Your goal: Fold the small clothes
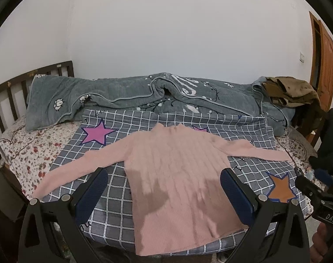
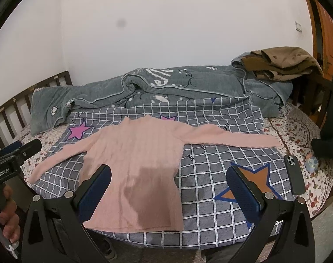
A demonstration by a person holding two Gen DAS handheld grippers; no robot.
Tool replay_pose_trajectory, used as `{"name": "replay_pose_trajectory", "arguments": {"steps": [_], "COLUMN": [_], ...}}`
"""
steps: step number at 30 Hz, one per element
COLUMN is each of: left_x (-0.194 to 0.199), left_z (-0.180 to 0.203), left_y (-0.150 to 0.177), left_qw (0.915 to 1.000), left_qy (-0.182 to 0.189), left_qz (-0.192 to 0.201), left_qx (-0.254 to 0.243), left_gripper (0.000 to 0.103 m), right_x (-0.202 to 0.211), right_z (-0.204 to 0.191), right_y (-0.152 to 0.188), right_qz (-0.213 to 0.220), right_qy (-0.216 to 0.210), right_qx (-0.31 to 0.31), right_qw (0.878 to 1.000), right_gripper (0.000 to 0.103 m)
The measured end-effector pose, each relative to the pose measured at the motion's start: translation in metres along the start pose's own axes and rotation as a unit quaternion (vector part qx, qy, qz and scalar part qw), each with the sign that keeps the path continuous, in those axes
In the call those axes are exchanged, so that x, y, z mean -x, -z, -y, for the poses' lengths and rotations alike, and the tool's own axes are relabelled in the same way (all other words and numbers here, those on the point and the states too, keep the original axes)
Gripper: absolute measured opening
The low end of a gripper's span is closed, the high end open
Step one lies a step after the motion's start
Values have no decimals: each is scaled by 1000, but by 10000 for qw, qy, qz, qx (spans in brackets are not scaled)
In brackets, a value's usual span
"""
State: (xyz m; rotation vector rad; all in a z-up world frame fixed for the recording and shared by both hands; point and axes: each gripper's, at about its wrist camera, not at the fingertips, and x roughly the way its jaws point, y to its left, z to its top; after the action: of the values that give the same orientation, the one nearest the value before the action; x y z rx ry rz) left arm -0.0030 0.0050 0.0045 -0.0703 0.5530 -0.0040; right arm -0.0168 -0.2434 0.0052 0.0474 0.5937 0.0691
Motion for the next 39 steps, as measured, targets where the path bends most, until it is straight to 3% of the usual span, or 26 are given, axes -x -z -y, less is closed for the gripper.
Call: {"name": "replay_pose_trajectory", "arguments": {"steps": [39], "left_x": [10], "left_z": [2], "left_y": [-2], "left_qw": [9995], "left_qy": [-129], "left_qz": [265], "left_qx": [88], "left_gripper": [103], "right_x": [9], "right_z": [-8], "right_y": [-5], "right_qz": [167], "right_qy": [-79], "right_qx": [62], "right_qw": [9998], "right_gripper": [103]}}
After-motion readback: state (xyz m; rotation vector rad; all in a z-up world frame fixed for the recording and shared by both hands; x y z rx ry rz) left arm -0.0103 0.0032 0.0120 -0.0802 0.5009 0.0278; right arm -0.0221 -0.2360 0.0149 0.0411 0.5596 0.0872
